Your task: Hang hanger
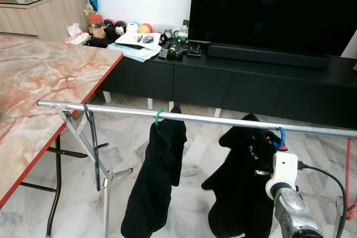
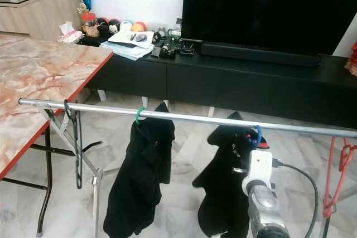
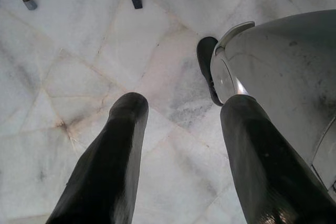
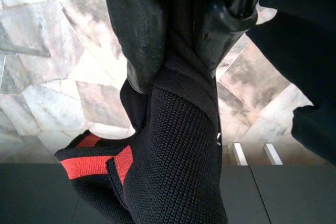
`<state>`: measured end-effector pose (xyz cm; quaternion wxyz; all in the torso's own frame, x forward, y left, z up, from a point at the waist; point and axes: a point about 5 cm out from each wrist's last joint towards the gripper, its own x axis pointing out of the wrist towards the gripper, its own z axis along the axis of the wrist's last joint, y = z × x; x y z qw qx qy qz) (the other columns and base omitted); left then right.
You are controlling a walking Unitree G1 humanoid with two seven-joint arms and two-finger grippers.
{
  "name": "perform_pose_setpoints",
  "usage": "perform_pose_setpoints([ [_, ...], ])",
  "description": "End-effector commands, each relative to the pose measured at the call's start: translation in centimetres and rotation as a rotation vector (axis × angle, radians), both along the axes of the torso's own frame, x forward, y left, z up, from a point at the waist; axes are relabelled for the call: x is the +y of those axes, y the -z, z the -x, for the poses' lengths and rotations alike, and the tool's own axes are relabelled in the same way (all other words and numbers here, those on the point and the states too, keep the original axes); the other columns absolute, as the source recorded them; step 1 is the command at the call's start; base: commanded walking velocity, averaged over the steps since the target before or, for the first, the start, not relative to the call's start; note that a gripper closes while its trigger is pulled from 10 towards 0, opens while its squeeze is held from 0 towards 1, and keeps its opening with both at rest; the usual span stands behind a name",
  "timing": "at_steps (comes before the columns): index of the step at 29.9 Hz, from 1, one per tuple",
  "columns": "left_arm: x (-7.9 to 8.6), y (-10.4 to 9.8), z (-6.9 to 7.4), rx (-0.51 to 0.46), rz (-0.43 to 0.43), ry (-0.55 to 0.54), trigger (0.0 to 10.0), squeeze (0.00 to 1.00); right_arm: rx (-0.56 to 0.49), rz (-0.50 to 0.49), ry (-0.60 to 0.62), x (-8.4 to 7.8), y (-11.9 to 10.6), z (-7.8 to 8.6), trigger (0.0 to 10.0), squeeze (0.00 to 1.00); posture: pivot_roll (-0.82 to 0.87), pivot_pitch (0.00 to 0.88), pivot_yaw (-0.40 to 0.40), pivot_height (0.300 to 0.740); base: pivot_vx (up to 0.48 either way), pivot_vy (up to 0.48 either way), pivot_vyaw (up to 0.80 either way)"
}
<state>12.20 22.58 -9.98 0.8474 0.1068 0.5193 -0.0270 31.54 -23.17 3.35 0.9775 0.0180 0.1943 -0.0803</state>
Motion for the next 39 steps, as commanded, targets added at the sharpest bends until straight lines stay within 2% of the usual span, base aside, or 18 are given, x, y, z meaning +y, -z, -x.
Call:
perform_pose_setpoints([
  [1, -0.1, 0.1, 0.3, 0.016, 0.004, -0.006, 10.0, 0.0, -0.059, -0.01, 0.005, 0.1, -1.8, -1.5, 0.0, 0.0, 0.14, 0.0, -0.038, 0.74, 0.0, 0.0, 0.0],
  [4, -0.1, 0.1, 0.3, 0.015, 0.003, -0.006, 10.0, 0.0, -0.085, -0.01, 0.004, 0.3, -2.3, -1.8, 0.0, 0.0, 0.15, 0.0, -0.037, 0.74, 0.0, 0.0, 0.0],
  [6, -0.1, 0.1, 0.3, 0.014, 0.003, -0.008, 10.0, 0.0, -0.159, -0.034, 0.013, 0.3, -3.1, -2.1, 0.0, 0.0, 0.15, 0.0, -0.038, 0.74, 0.0, 0.0, 0.0],
  [10, 0.0, 0.1, 0.4, 0.015, 0.003, -0.007, 10.0, 0.0, -0.177, -0.044, 0.018, 0.3, -3.2, -2.1, 0.0, 0.0, 0.14, 0.0, -0.036, 0.74, 0.0, 0.0, 0.0],
  [12, 0.0, 0.2, 0.4, 0.024, 0.004, 0.0, 10.0, 0.0, -0.088, -0.025, 0.032, -0.1, -2.0, -1.5, 0.0, 0.0, 0.14, 0.0, -0.034, 0.74, 0.0, 0.0, 0.0],
  [15, -0.1, 0.2, 0.4, 0.026, 0.007, 0.004, 10.0, 0.0, -0.007, -0.016, 0.06, -0.7, -1.2, -1.0, 0.0, 0.0, 0.14, 0.0, -0.031, 0.74, 0.0, 0.0, 0.0],
  [19, -0.1, 0.1, 0.3, 0.026, 0.011, 0.007, 10.0, 0.0, 0.05, -0.027, 0.101, -1.4, -1.2, -1.1, 0.0, 0.0, 0.14, 0.0, -0.032, 0.74, 0.0, 0.0, 0.0],
  [22, -0.1, 0.1, 0.3, 0.024, 0.013, 0.007, 10.0, 0.0, 0.063, -0.054, 0.133, -1.9, -1.8, -1.5, 0.0, 0.0, 0.15, 0.0, -0.032, 0.74, 0.0, 0.0, 0.0],
  [28, 0.0, 0.1, 0.3, 0.024, 0.011, 0.004, 10.0, 0.0, 0.073, -0.055, 0.118, -1.9, -2.4, -2.1, 0.0, 0.0, 0.15, 0.0, -0.031, 0.74, 0.0, 0.0, 0.0],
  [35, -0.1, 0.2, 0.4, 0.032, 0.016, 0.008, 10.0, 0.0, 0.178, -0.066, 0.12, -2.0, -0.6, -0.7, 0.0, 0.0, 0.15, 0.0, -0.029, 0.74, 0.0, 0.0, 0.0],
  [39, -0.1, 0.2, 0.5, 0.036, 0.018, 0.011, 10.0, 0.0, 0.201, -0.06, 0.124, -2.2, 0.2, 0.0, 0.0, 0.0, 0.15, 0.0, -0.028, 0.74, 0.0, 0.0, 0.0],
])
